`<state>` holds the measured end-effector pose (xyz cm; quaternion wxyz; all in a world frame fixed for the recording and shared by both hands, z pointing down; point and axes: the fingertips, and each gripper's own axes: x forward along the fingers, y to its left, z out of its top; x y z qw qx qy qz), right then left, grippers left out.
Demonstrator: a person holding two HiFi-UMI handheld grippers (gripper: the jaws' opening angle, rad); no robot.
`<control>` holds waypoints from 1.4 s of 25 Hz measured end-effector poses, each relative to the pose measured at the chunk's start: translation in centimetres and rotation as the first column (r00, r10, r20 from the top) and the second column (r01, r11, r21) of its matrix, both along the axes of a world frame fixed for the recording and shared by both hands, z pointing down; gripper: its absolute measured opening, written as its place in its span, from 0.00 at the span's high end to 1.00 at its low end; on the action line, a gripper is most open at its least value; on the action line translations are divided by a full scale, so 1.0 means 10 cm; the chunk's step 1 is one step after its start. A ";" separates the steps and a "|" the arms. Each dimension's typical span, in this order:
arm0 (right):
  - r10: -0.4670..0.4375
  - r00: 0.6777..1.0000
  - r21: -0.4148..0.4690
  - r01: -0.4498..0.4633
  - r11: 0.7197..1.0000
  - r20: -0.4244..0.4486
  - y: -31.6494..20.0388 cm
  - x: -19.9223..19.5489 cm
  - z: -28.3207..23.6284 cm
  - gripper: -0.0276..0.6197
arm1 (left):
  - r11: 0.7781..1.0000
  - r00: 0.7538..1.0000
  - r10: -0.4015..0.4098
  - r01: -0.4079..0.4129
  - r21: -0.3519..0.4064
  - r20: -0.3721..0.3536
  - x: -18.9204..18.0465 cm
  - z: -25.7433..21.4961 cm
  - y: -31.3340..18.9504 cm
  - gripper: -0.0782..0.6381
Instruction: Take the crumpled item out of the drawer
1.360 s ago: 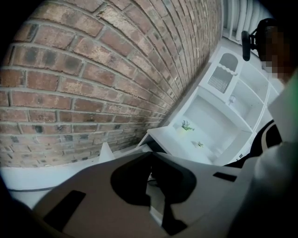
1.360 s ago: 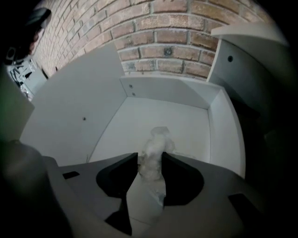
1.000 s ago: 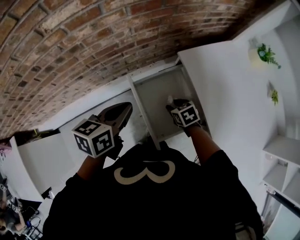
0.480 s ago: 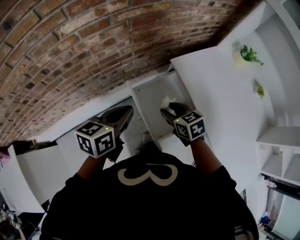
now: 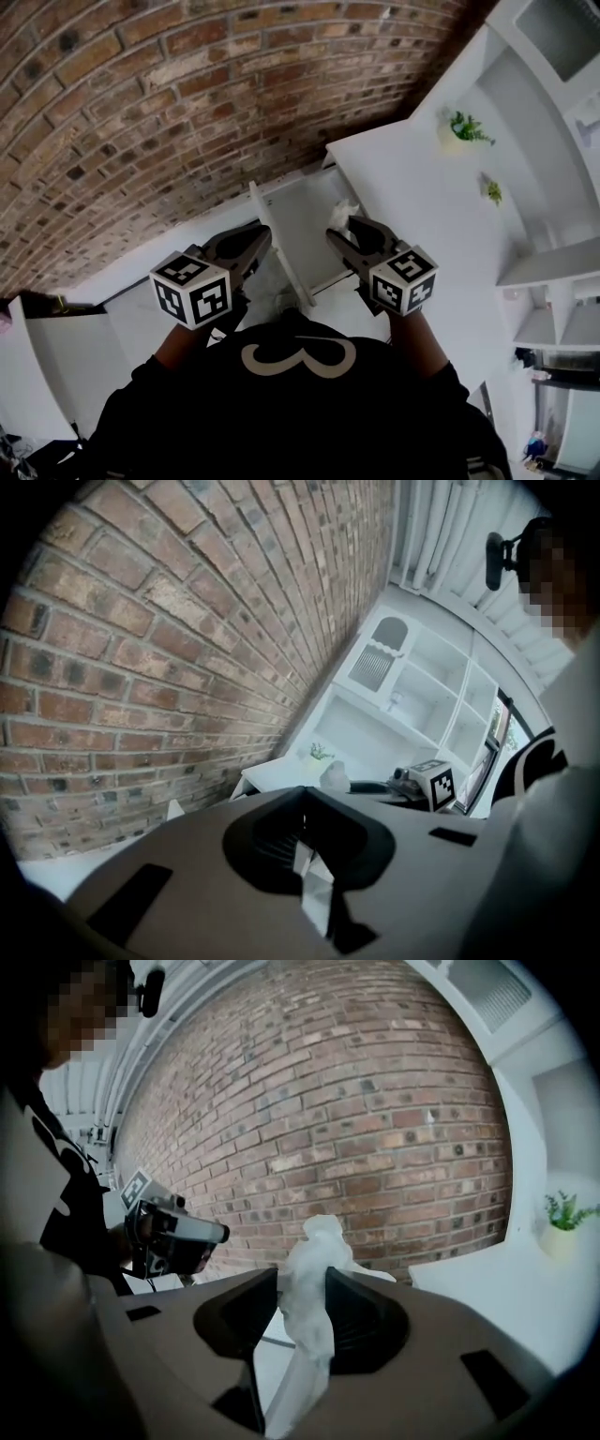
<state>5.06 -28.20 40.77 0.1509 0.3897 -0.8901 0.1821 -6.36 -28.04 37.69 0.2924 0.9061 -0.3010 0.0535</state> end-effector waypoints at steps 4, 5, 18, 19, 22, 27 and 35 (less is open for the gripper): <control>-0.012 0.999 0.098 0.008 0.995 0.042 0.18 -0.05 -0.43 0.70 | 0.997 1.000 0.018 -0.017 0.075 -0.019 0.00 -0.30 0.15 0.89; -0.021 0.998 0.116 0.014 0.993 0.055 0.22 -0.08 -0.52 0.70 | 0.995 1.000 0.020 -0.018 0.093 -0.022 -0.01 -0.37 0.18 0.89; -0.094 0.972 0.232 0.042 0.972 0.215 0.56 -0.32 -1.06 0.71 | 0.976 0.999 0.030 -0.019 0.217 -0.045 -0.16 -0.85 0.44 0.89; -0.091 0.972 0.226 0.041 0.973 0.216 0.58 -0.32 -1.05 0.71 | 0.975 0.998 0.032 -0.021 0.219 -0.050 -0.17 -0.84 0.45 0.89; -0.092 0.972 0.221 0.044 0.974 0.215 0.61 -0.35 -1.02 0.71 | 0.974 0.998 0.040 -0.028 0.223 -0.049 -0.18 -0.81 0.49 0.89; -0.085 0.973 0.194 0.042 0.980 0.215 0.65 -0.36 -0.91 0.71 | 0.979 0.998 0.038 -0.025 0.203 -0.059 -0.19 -0.68 0.51 0.89; -0.081 0.973 0.191 0.039 0.981 0.215 0.74 -0.35 -0.86 0.72 | 0.980 0.998 0.039 -0.029 0.197 -0.045 -0.18 -0.64 0.57 0.89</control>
